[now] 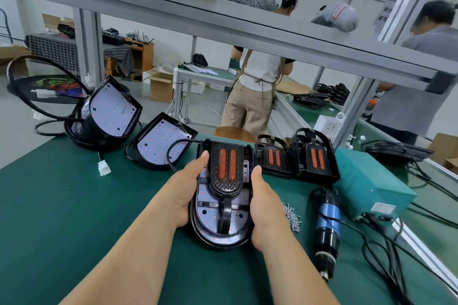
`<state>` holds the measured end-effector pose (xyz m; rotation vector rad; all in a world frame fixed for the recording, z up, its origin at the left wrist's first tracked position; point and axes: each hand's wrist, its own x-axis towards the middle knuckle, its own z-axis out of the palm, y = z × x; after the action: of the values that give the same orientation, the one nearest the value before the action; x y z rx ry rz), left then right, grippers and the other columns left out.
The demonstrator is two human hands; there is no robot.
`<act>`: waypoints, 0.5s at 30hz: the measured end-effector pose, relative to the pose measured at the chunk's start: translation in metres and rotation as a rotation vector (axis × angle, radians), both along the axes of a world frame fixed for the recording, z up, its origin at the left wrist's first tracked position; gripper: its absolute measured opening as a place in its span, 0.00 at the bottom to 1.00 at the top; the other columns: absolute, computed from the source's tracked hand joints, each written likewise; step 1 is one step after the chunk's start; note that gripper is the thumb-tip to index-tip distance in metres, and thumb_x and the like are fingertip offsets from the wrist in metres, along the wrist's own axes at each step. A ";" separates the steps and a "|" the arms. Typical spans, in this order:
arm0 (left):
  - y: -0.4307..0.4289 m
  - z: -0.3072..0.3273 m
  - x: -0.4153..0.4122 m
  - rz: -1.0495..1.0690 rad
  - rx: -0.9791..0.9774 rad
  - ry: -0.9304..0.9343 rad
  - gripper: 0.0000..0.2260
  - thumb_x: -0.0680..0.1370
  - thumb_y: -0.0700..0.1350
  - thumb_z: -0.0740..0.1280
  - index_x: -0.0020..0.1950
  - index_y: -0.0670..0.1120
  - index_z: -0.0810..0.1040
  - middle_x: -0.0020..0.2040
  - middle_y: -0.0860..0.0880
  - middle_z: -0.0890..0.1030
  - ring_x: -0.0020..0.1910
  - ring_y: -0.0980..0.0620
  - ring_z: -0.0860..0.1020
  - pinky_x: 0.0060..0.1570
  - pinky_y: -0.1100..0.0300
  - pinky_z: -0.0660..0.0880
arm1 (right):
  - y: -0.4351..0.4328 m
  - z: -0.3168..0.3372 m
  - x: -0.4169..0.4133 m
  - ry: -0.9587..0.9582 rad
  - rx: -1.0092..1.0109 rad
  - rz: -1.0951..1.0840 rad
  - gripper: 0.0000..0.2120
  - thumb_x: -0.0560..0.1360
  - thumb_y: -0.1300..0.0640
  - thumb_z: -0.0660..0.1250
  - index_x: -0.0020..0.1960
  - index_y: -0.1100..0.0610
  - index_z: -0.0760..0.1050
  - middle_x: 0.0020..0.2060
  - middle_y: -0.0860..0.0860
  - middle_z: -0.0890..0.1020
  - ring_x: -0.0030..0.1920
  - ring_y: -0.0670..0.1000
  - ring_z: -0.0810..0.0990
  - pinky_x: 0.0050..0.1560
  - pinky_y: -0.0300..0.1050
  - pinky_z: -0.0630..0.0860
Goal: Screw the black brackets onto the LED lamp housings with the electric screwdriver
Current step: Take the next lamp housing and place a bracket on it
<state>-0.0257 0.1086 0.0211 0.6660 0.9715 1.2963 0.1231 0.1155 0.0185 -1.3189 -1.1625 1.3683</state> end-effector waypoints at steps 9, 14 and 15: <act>0.003 0.000 0.002 0.154 0.252 0.227 0.17 0.83 0.48 0.61 0.61 0.73 0.72 0.61 0.57 0.82 0.61 0.54 0.81 0.62 0.49 0.75 | 0.001 -0.010 0.003 0.123 0.120 0.014 0.17 0.84 0.49 0.56 0.57 0.49 0.83 0.57 0.49 0.85 0.61 0.52 0.81 0.69 0.57 0.72; 0.004 0.000 0.000 0.252 0.220 0.242 0.10 0.84 0.54 0.57 0.62 0.64 0.74 0.58 0.49 0.83 0.57 0.46 0.82 0.62 0.42 0.76 | -0.003 -0.005 0.003 0.122 0.221 0.035 0.17 0.85 0.55 0.57 0.59 0.33 0.74 0.62 0.39 0.80 0.61 0.38 0.79 0.65 0.39 0.73; 0.004 -0.001 -0.001 0.255 0.211 0.285 0.11 0.85 0.55 0.55 0.62 0.68 0.73 0.64 0.51 0.81 0.61 0.47 0.79 0.65 0.42 0.73 | -0.003 -0.005 0.003 0.126 0.231 0.045 0.17 0.84 0.56 0.57 0.59 0.33 0.75 0.62 0.38 0.80 0.60 0.37 0.79 0.63 0.36 0.74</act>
<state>-0.0262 0.1129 0.0203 0.9309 1.1898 1.5714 0.1262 0.1123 0.0133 -1.0347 -1.2299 1.2862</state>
